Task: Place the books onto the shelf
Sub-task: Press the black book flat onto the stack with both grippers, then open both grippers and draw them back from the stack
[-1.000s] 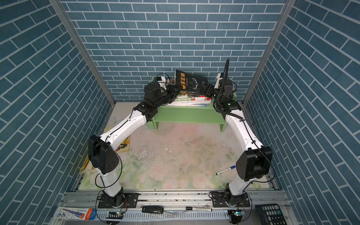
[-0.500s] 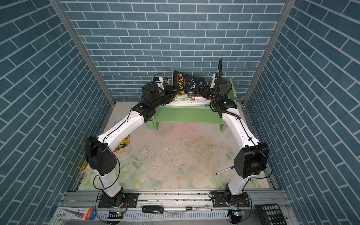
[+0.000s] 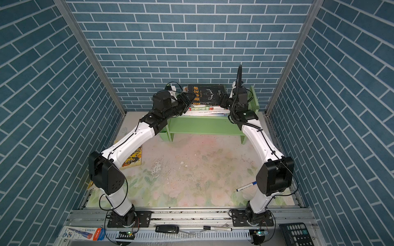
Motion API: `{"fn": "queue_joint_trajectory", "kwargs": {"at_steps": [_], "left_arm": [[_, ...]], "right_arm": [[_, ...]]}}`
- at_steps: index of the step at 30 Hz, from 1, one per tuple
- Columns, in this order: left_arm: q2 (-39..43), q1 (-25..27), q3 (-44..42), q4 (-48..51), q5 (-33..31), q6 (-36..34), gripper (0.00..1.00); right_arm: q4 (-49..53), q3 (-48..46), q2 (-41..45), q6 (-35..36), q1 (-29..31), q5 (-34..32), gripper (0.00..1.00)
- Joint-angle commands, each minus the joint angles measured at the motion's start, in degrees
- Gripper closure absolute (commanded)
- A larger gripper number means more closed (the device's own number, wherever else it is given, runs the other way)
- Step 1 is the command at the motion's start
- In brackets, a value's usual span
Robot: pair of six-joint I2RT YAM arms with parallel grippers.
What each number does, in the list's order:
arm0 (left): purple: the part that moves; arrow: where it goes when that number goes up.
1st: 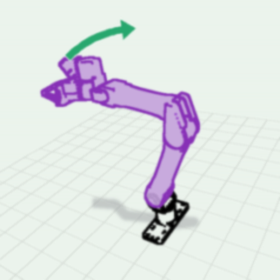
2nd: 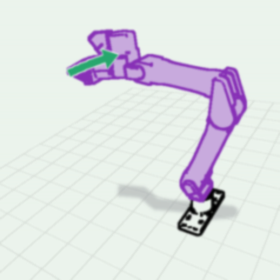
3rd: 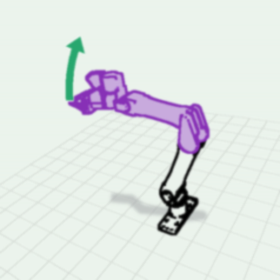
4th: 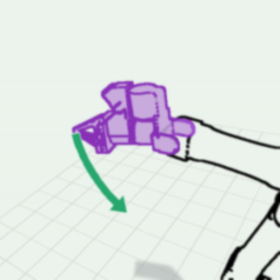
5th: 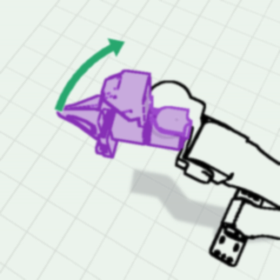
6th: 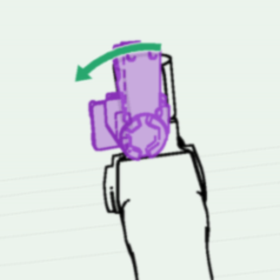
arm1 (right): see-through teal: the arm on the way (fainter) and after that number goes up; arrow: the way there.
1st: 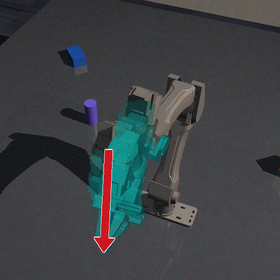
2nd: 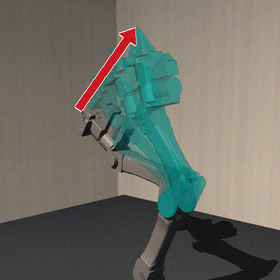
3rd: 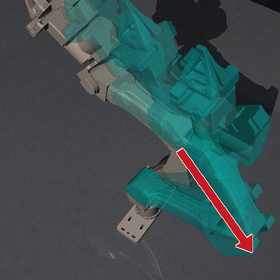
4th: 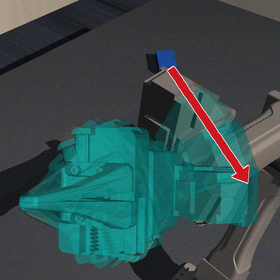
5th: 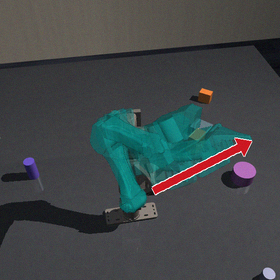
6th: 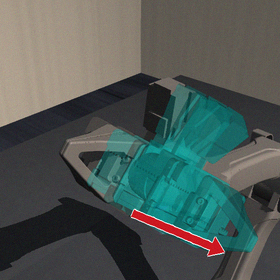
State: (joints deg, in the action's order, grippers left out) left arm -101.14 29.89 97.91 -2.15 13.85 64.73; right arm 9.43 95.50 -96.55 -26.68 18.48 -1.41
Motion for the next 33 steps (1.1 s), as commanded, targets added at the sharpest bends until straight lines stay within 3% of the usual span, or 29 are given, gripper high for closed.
{"fn": "queue_joint_trajectory", "kwargs": {"at_steps": [1,9,14,25,29,33], "left_arm": [[3.18,-0.94,-1.22,-1.19,-0.9,-1.27,0.35],[8.39,-2.8,-5.99,-1.13,-3.47,-3.67,0.31],[12.36,-3.56,-8.36,-0.58,-5.21,-6.32,0.29],[23.91,-4.81,-15.44,1.23,-3.65,-20.32,0.21],[31.57,-8.33,-22.15,7.07,-6.2,-23.79,0.17],[38.83,-15.86,-29.47,13.89,-7.03,-24.76,0.15]], "right_arm": [[4.21,-1.99,-0.21,3.57,0.15,-2.71,0.37],[4.06,-2.42,0.57,3.65,0.14,-2.84,0.37],[3.75,-1.37,1.77,4.36,0.15,1.02,0.35],[1.68,-1.18,13.47,7.95,0.2,6.15,0.26],[1.18,-6.62,20.69,6.87,0.16,8.34,0.25],[-0.11,-15.45,27.24,2.26,0.24,11.89,0.24]]}}
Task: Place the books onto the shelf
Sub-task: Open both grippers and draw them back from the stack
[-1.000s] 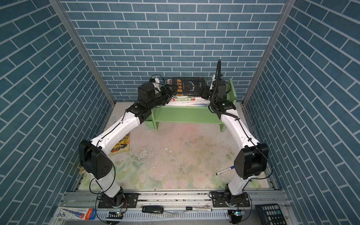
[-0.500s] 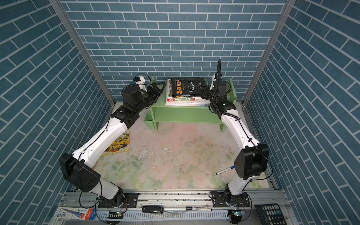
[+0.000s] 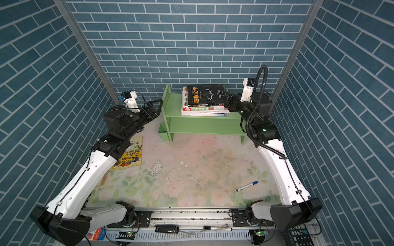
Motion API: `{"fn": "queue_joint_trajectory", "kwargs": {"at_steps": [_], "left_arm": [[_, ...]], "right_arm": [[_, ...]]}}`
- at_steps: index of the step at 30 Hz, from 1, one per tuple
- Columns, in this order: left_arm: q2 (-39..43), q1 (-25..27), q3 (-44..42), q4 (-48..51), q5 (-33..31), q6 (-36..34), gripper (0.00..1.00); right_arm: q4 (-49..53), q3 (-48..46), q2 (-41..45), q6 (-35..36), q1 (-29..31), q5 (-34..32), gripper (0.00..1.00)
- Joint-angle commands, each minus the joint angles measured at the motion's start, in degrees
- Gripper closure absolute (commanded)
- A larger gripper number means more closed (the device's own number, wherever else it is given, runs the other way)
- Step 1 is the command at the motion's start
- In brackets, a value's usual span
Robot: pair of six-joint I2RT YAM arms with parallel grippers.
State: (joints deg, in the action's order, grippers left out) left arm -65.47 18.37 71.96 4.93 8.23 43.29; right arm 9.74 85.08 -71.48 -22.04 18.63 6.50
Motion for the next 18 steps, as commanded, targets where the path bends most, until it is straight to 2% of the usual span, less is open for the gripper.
{"fn": "queue_joint_trajectory", "kwargs": {"at_steps": [1,5,8,13,18], "left_arm": [[4.38,-5.96,-4.68,8.87,-1.61,-3.89,0.14],[7.15,-12.01,-7.86,18.92,-5.76,-8.77,0.06],[7.17,-16.3,-11.06,21.59,-8.05,-10.09,0.01],[3.96,-23.72,-17.99,19.15,-7.81,-8.31,0.0],[-4.22,-34.24,-21.78,15.54,-5.6,-5.33,0.0]], "right_arm": [[-0.31,-6.94,3.48,-3.56,0.14,4.48,0.24],[-1.44,-15.6,8.77,-8.73,1.32,5.62,0.21],[-0.1,-19.58,11.05,-9.84,4.22,3.24,0.08],[-1.14,-26.74,12.94,-14.19,9.61,-1.13,0.05],[-4.71,-33.41,12.13,-20.33,13.01,-2.61,0.05]]}}
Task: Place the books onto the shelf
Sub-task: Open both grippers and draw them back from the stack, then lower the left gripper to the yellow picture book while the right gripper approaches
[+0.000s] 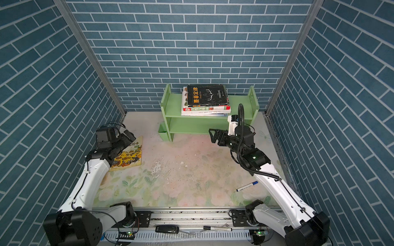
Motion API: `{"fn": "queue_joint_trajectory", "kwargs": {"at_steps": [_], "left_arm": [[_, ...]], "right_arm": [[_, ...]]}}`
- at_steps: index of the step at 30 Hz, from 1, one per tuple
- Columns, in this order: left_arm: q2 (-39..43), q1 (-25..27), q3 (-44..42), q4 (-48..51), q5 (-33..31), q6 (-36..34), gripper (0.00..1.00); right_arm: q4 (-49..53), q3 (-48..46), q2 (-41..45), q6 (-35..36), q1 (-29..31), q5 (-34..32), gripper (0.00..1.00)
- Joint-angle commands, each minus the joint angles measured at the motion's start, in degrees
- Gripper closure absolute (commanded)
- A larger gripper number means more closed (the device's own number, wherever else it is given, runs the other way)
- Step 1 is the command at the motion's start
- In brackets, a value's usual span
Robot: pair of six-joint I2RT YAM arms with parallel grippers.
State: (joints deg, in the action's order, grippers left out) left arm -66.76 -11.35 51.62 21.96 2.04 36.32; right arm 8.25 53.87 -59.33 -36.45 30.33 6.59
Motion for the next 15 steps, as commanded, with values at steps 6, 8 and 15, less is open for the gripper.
{"fn": "queue_joint_trajectory", "kwargs": {"at_steps": [6,8,15], "left_arm": [[-14.19,-12.28,-1.3,-6.83,2.8,3.1,0.0],[-17.07,-12.77,-0.25,-7.17,2.47,3.19,0.0],[-22.98,-12.95,-0.79,-10.69,2.15,5.23,0.0]], "right_arm": [[-5.61,-4.0,-3.76,-9.31,4.6,-4.83,0.07],[-5.77,-3.67,-5.27,-9.9,5.33,-5.8,0.07],[-5.82,-0.93,-9.84,-10.84,6.67,-7.31,0.08]]}}
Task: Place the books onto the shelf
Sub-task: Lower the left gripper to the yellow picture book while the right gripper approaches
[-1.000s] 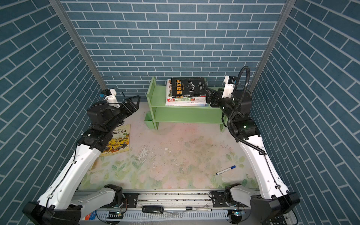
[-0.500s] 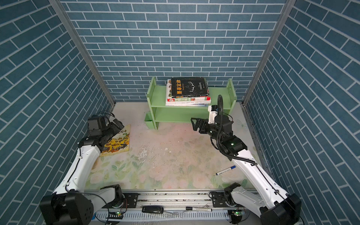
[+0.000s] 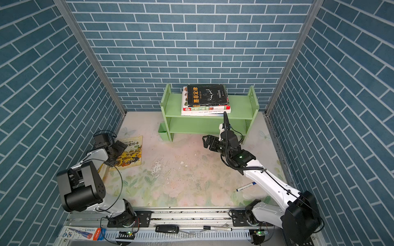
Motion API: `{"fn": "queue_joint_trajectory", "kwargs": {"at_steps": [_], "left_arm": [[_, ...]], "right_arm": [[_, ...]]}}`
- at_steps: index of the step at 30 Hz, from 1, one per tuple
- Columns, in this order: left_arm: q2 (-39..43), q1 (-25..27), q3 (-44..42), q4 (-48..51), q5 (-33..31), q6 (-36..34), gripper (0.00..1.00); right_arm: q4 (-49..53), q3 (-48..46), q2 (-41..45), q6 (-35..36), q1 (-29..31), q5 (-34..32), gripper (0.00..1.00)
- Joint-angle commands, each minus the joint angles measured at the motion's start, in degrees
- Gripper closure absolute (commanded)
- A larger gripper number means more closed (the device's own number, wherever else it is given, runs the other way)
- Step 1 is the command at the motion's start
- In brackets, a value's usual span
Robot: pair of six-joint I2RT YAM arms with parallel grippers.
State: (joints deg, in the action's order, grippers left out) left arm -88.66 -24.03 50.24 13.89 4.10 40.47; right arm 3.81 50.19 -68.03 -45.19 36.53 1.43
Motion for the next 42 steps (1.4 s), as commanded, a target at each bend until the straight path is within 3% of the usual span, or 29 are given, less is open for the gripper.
{"fn": "queue_joint_trajectory", "kwargs": {"at_steps": [1,7,19,26,30,36,42], "left_arm": [[-1.5,-0.23,0.04,-3.1,0.21,1.51,0.0],[-2.27,-0.23,-3.4,-4.47,-2.88,1.7,0.0],[-6.17,-1.08,4.97,-1.4,-14.34,-5.16,0.0],[-13.74,-5.93,6.83,-5.67,-4.07,-6.03,0.0],[-15.85,-6.73,6.32,-9.31,3.07,-6.28,0.07],[-15.95,-6.23,4.85,-8.02,7.4,-6.14,0.11],[-14.24,-3.48,1.18,-8.06,6.6,-7.74,0.11]], "right_arm": [[-1.18,3.09,-1.67,-2.08,0.54,-2.43,0.08],[-0.92,5.23,-4.72,-2.16,0.55,-2.88,0.08],[0.19,6.05,-5.93,-2.62,0.49,-5.07,0.08],[1.9,6.58,-6.06,-2.36,0.51,-6.64,0.08],[2.47,7.42,-7.04,-2.16,0.56,-7.17,0.08],[0.16,9.42,-11.66,-2.1,0.69,-3.74,0.08],[-3.89,12.48,-19.25,-2.62,1.99,0.76,0.09]]}}
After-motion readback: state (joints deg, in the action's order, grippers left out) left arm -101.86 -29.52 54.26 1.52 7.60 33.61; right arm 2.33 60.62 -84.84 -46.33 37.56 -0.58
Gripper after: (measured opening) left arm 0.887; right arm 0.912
